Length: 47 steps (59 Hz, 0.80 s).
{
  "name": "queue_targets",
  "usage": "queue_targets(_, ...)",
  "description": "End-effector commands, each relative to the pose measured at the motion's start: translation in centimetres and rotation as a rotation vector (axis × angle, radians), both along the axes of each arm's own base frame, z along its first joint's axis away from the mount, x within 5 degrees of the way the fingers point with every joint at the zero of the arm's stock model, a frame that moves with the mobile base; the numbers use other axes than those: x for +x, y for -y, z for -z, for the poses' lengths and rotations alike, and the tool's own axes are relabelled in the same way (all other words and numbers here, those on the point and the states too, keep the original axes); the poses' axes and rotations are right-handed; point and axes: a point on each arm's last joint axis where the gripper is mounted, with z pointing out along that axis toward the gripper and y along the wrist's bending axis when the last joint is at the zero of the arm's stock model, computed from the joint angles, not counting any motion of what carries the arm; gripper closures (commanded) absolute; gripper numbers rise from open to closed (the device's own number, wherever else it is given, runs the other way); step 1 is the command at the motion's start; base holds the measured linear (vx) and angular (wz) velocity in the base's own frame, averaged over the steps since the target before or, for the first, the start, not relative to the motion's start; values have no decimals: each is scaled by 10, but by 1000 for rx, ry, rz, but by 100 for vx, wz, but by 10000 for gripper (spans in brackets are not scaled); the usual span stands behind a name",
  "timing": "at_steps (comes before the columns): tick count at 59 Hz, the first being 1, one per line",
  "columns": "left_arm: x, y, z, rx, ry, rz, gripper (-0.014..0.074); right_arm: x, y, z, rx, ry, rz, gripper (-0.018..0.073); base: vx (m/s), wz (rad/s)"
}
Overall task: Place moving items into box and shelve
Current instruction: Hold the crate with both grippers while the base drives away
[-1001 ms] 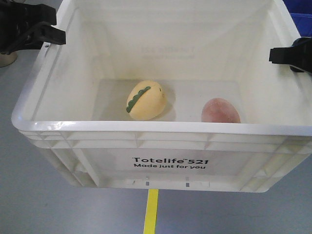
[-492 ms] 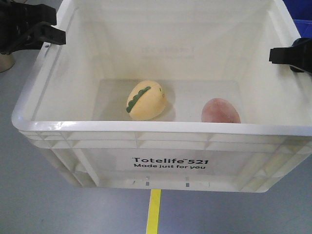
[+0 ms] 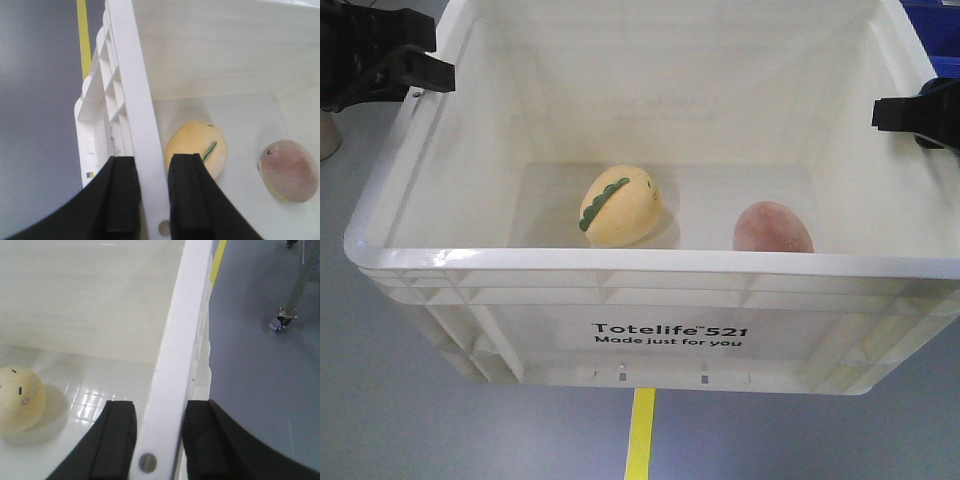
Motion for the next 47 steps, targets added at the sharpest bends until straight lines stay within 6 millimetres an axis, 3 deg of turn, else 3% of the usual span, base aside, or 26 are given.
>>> queue_targets(1,-8,3,-32,-119,151,-15,603,0,1,-31,68,194,34,565,21,0)
queue_targets(47,-8,3,-32,-119,151,-15,603,0,1,-31,68,193,34,565,24,4)
